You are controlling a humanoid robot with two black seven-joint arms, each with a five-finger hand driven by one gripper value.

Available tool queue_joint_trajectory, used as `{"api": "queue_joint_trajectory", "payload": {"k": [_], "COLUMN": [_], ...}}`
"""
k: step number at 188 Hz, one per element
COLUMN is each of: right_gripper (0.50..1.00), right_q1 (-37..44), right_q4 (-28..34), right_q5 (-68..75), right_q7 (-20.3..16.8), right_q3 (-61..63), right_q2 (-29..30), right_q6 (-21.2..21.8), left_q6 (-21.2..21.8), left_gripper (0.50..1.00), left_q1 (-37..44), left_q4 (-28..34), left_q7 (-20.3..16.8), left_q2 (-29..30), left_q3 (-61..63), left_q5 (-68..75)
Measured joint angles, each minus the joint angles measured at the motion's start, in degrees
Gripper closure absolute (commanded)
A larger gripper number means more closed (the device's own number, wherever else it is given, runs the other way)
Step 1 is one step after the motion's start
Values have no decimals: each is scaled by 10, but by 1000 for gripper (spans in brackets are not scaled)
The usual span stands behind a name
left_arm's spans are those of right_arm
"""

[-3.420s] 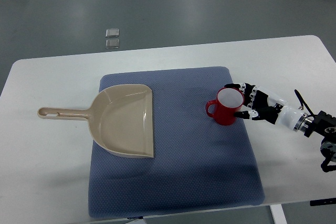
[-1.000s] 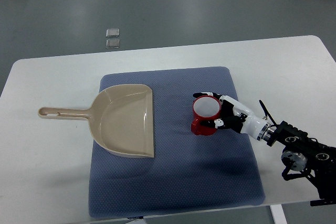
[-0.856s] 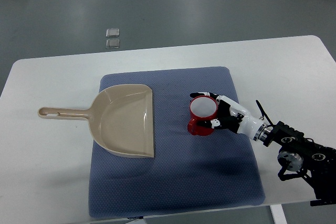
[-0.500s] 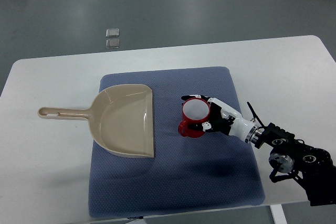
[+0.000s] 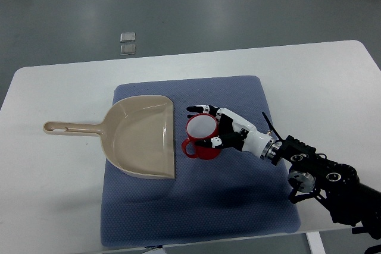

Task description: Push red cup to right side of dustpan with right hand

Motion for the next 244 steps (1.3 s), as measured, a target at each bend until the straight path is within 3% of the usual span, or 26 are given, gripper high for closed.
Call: {"api": "queue_joint_trajectory", "payload": {"k": [169, 244], "right_gripper": [566, 566], "right_q1": [10, 25], "right_q4": [3, -10], "right_q5": [6, 63], "right_q7": [0, 0], "right_q3": [-29, 3], "right_q2": [25, -10], "right_q6": [-23, -4], "left_q6": [0, 0], "left_gripper": [500, 500], "left_q1": [0, 0], "left_q4": [0, 0], "left_q7": [0, 0], "left_q2": [0, 0], "left_q3": [0, 0], "left_q5": [0, 0]}}
